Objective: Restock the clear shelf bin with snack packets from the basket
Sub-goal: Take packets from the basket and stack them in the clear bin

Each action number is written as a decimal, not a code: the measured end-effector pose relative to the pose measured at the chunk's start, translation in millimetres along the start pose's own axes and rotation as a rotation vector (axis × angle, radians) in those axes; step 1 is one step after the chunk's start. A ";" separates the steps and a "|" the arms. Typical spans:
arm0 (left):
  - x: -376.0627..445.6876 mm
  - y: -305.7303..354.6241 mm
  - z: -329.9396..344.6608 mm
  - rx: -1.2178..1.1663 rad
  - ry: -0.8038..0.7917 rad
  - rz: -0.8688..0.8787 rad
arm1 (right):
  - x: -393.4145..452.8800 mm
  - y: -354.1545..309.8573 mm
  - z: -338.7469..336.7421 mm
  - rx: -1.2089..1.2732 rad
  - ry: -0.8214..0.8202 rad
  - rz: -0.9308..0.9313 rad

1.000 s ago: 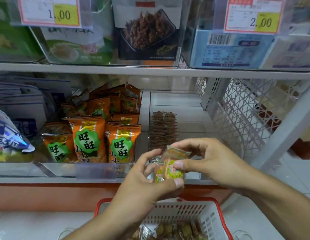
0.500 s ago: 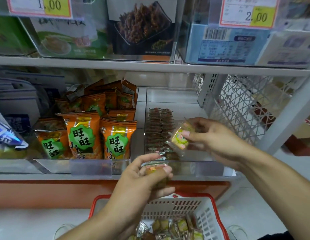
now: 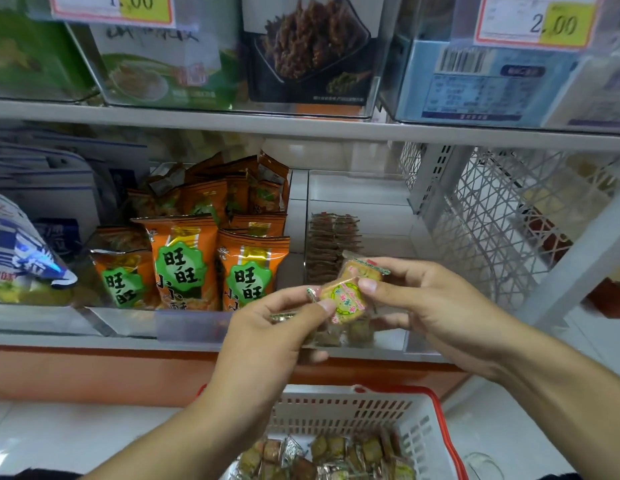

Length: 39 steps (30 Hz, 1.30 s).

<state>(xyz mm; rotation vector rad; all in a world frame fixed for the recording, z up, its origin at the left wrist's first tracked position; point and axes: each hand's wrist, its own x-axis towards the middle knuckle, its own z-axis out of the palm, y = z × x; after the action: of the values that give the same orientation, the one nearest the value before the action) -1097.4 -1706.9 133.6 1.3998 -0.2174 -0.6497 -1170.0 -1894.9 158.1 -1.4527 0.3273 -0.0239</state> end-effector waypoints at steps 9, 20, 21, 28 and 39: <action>5.1 12.1 -21.8 0.860 -0.266 0.253 | -11.7 7.3 -4.8 -0.285 -0.237 0.185; 2.9 6.1 -11.4 0.570 -0.008 0.339 | -5.4 -1.8 -14.6 -0.466 -0.049 -0.014; 3.6 5.8 -11.1 0.532 0.013 0.303 | 0.0 -6.4 -21.6 -0.416 0.034 -0.034; 1.8 -6.7 -4.2 0.513 0.015 0.115 | 27.3 12.7 -44.3 -0.662 0.076 0.140; 8.4 -16.6 -3.4 0.550 0.005 0.103 | 45.5 28.2 -40.9 -0.796 0.090 0.130</action>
<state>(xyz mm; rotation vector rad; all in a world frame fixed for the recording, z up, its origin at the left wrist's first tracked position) -1093.8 -1709.0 115.2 1.9010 -0.4881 -0.5195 -1141.2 -1940.6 117.9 -2.2168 0.5411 0.1641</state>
